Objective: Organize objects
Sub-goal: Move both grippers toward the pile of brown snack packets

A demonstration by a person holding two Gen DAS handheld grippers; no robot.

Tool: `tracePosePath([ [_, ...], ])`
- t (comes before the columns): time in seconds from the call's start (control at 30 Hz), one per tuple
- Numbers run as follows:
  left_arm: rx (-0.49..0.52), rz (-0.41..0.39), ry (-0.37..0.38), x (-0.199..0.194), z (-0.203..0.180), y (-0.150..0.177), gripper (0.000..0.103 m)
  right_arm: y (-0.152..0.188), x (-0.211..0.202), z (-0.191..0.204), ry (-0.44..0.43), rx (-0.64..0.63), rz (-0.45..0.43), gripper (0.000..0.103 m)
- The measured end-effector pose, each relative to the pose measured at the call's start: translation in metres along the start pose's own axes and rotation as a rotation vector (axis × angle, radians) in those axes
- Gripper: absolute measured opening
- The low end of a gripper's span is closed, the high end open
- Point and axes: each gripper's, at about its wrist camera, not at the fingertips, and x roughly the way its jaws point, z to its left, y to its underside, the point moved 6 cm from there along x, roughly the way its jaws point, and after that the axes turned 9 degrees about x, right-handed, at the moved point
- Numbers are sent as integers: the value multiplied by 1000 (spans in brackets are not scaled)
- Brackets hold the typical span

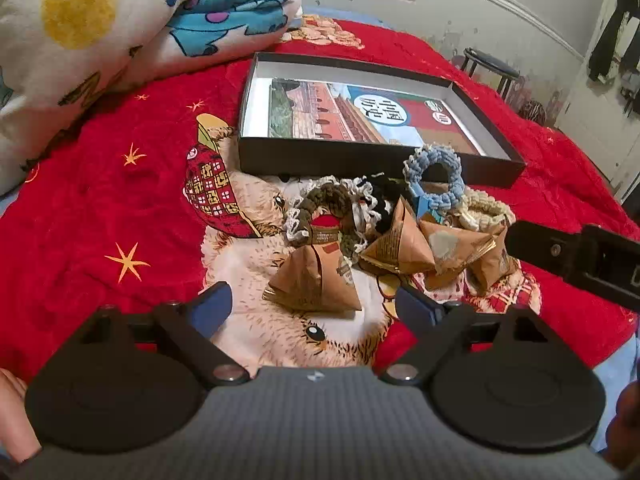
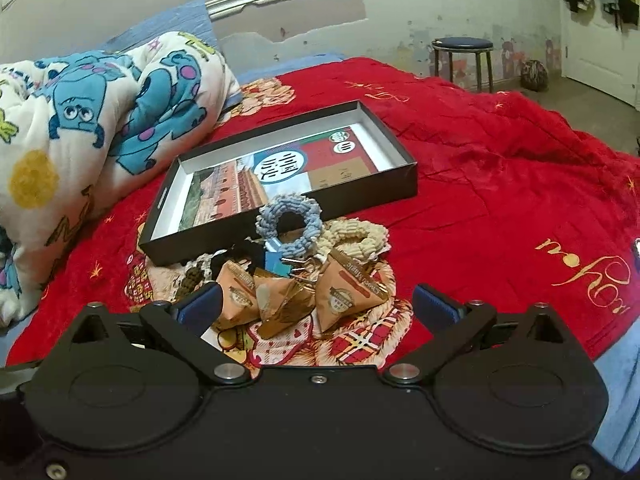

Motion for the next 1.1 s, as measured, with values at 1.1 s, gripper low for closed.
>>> tracePosePath([
  [1.1, -7, 14, 35, 3, -2, 0, 67, -2, 5, -20, 74, 95, 21, 96],
])
